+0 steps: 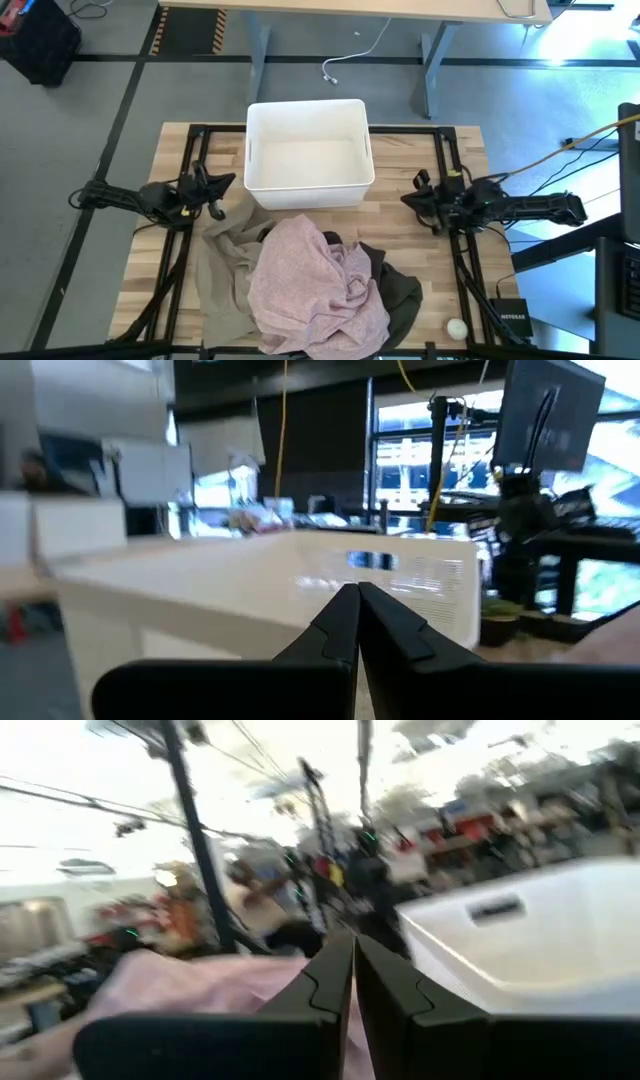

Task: Sort clothes
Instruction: Put the pink dress into the white bin

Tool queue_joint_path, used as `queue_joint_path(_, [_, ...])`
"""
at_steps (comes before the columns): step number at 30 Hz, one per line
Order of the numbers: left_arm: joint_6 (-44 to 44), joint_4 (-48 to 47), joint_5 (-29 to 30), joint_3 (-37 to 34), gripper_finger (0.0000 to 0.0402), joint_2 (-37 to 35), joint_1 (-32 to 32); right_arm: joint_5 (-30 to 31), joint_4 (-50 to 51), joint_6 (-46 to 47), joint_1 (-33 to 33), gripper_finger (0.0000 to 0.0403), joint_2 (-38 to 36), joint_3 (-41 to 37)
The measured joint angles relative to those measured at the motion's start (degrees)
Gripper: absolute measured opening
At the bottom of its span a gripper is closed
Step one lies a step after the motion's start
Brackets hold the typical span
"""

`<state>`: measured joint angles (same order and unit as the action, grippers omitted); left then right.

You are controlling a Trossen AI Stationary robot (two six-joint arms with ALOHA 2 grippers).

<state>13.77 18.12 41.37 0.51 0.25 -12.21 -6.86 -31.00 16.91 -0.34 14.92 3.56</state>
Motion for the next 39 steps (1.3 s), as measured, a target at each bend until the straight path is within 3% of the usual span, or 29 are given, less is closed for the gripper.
queue_joint_path(3, [4.5, 3.3, 1.1, 0.0, 0.0004, 0.0, 0.0, -0.3, -0.7, -0.4, 0.0, 0.0033, 1.1, 1.3])
queue_joint_path(10, [1.3, 11.3, -2.1, 0.0, 0.0004, 0.0, 0.0, -5.2, 1.4, -3.0, 0.0, 0.0041, 9.5, 10.0])
queue_joint_path(16, [-2.5, 11.2, -2.1, 0.0, 0.0004, 0.0, 0.0, -17.7, 8.0, -3.4, 0.5, 0.0112, 20.9, 22.6])
queue_joint_path(19, [-6.5, 10.6, -2.2, 0.0, 0.0004, 0.0, 0.0, -18.8, 13.2, -5.0, 3.6, 0.0158, 26.3, 28.4])
queue_joint_path(24, [-11.2, 10.2, -2.2, 0.0, 0.0004, 0.0, 0.0, -10.1, 22.5, -10.6, 11.6, 0.022, 33.5, 36.5])
queue_joint_path(28, [-14.3, 8.3, -2.1, 0.0, 0.0004, 0.0, 0.0, -0.7, 28.5, -13.0, 19.5, 0.0248, 39.2, 41.7])
queue_joint_path(35, [-20.1, 4.4, -2.1, 0.0, 0.0004, 0.1, 0.0, 15.7, 39.1, -12.8, 32.6, 0.0257, 49.6, 49.6])
queue_joint_path(39, [-21.2, 4.4, -2.1, 0.0, 0.0004, 0.1, 0.0, 19.6, 44.9, -6.8, 37.5, 0.0257, 54.5, 53.0])
